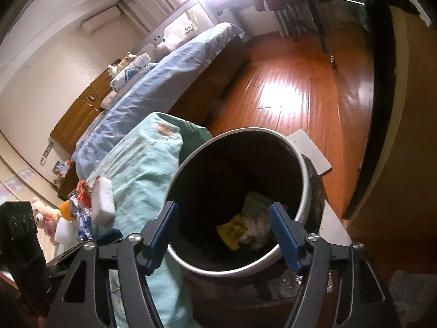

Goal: Collect trash
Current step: 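Open the right tool to drop the plastic bag while the left tool drops the snack bag, then grasp the blue plastic bag with the left tool while the right tool grasps the white sponge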

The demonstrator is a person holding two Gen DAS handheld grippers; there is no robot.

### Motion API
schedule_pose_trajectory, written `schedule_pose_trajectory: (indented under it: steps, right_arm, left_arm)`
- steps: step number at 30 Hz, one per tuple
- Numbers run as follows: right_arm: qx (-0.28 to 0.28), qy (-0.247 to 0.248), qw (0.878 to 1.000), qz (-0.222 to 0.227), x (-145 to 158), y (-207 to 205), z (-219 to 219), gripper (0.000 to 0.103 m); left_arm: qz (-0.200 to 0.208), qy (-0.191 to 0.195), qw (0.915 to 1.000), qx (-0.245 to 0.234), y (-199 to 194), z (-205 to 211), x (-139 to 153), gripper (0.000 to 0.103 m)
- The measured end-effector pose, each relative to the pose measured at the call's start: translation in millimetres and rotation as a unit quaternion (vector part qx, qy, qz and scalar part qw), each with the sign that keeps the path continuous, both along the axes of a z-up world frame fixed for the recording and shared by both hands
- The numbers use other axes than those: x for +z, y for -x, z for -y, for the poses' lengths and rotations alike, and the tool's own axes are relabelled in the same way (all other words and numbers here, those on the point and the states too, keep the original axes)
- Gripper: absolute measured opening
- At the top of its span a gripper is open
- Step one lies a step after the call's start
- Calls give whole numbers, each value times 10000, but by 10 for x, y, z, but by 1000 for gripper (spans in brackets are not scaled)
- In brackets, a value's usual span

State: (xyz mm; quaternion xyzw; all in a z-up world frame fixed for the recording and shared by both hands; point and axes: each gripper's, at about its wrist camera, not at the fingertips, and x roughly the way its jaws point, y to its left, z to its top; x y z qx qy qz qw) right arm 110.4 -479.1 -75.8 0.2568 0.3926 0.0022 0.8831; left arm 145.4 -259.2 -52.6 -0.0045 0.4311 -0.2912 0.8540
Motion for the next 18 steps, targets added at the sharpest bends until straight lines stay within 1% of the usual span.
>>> schedule_pose_trajectory:
  steps: [8,18]
  right_arm:
    - [185,-70,9998,29,22,17,-250,75]
    - [564,-60,9984,65,84,-20,-668,75]
  left_arm:
    - [49,108,9989,451,84,-450,55,53]
    - [6,94,9937,1119,92,-1016,-28,54]
